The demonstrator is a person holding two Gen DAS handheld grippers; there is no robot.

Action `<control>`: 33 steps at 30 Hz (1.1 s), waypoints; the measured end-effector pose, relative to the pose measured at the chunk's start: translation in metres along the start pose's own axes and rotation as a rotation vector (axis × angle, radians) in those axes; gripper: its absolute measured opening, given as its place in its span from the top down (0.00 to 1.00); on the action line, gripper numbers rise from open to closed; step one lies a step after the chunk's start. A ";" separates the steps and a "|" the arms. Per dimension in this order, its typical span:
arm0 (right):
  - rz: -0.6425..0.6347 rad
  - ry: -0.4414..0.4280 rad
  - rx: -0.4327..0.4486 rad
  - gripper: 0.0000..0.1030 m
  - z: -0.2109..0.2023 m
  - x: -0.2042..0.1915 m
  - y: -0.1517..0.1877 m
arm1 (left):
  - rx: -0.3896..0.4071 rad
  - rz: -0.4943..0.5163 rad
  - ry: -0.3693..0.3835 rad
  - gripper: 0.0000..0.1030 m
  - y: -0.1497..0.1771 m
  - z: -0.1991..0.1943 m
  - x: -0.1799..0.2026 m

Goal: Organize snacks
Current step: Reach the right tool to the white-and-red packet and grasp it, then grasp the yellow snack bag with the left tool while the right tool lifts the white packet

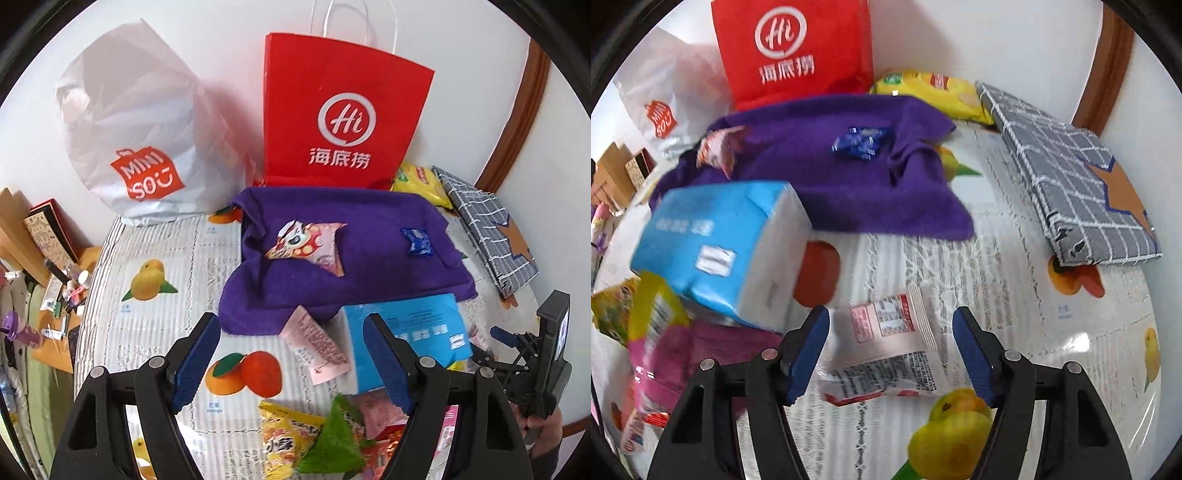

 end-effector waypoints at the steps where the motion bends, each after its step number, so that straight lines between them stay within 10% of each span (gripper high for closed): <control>1: -0.006 -0.002 -0.005 0.28 0.003 0.000 0.002 | -0.003 -0.002 -0.003 0.24 0.001 0.001 -0.002; 9: 0.047 -0.039 0.036 0.24 0.010 0.004 0.008 | -0.014 -0.008 -0.008 0.24 0.007 0.004 -0.010; 19: 0.003 -0.143 0.063 0.72 -0.006 -0.010 0.011 | -0.023 -0.052 -0.014 0.24 0.014 0.007 -0.027; 33: 0.041 -0.098 0.122 0.75 -0.043 0.005 0.014 | -0.075 -0.080 0.005 0.24 0.061 0.008 -0.035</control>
Point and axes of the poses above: each gripper's, at about its wrist camera, not at the fingertips, and z roughly the way its jaws point, x to its right, y to its underside, the point moved 2 cm from there along z, roughly the way its jaws point, and after that the axes turned 14 degrees about y, right-handed, at the moved point
